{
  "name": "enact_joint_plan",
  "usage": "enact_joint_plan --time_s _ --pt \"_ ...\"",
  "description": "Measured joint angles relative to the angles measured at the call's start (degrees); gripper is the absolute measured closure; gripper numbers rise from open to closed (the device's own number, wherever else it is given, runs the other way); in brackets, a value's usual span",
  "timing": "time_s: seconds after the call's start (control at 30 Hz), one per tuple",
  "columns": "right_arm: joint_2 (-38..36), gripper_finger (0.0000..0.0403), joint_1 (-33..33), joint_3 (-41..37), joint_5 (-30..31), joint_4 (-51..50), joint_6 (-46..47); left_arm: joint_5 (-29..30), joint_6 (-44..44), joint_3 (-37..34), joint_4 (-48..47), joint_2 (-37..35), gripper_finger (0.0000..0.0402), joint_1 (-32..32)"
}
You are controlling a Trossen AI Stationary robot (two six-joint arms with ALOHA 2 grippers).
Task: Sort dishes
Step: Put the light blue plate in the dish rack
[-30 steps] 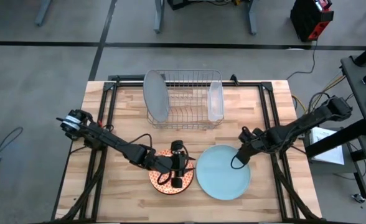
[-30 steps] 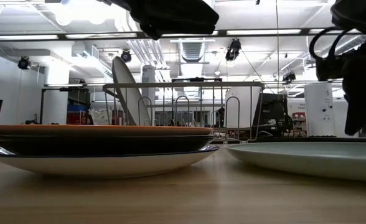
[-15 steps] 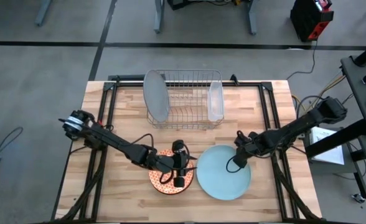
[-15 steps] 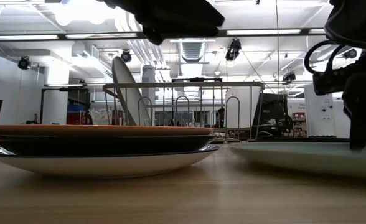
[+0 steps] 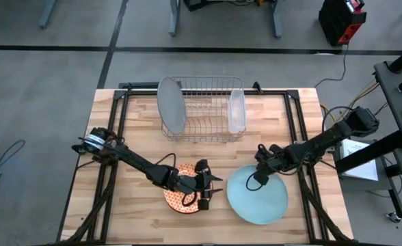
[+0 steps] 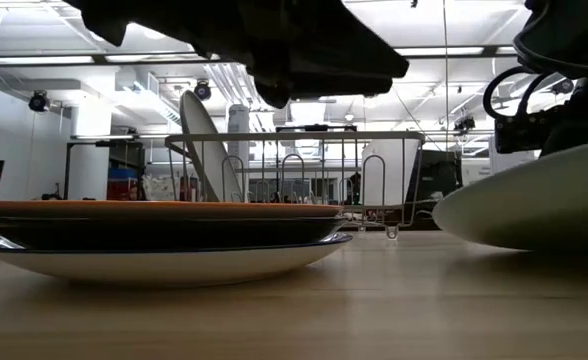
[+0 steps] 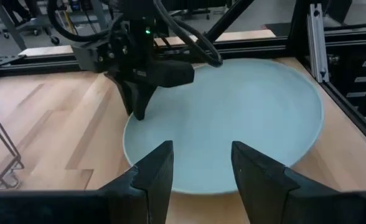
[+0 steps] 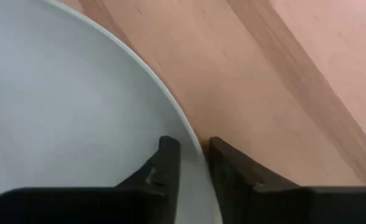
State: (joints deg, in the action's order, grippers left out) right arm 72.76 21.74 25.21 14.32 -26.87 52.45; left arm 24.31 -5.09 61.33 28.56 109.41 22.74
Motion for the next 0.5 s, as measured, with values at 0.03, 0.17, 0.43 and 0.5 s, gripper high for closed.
enact_joint_plan --time_s 0.03,0.17,0.43,0.5 --pt "-0.04 0.0368 0.0 -0.04 0.33 -0.12 -0.22 0.03 0.03 0.32 -0.04 -0.03 0.0249 0.0" --pt "-0.38 0.0396 0.0 -0.06 1.59 -0.03 -1.3 0.07 0.07 1.16 -0.1 -0.16 0.0249 0.0" --pt "-3.25 0.0402 0.56 3.78 6.64 -3.21 -7.62 0.54 -1.32 3.27 -0.5 -0.16 0.0249 -0.36" --pt "-3.71 0.0402 1.04 5.64 9.18 -5.58 -10.25 0.55 -4.3 4.21 -1.03 -0.17 0.0249 -1.08"
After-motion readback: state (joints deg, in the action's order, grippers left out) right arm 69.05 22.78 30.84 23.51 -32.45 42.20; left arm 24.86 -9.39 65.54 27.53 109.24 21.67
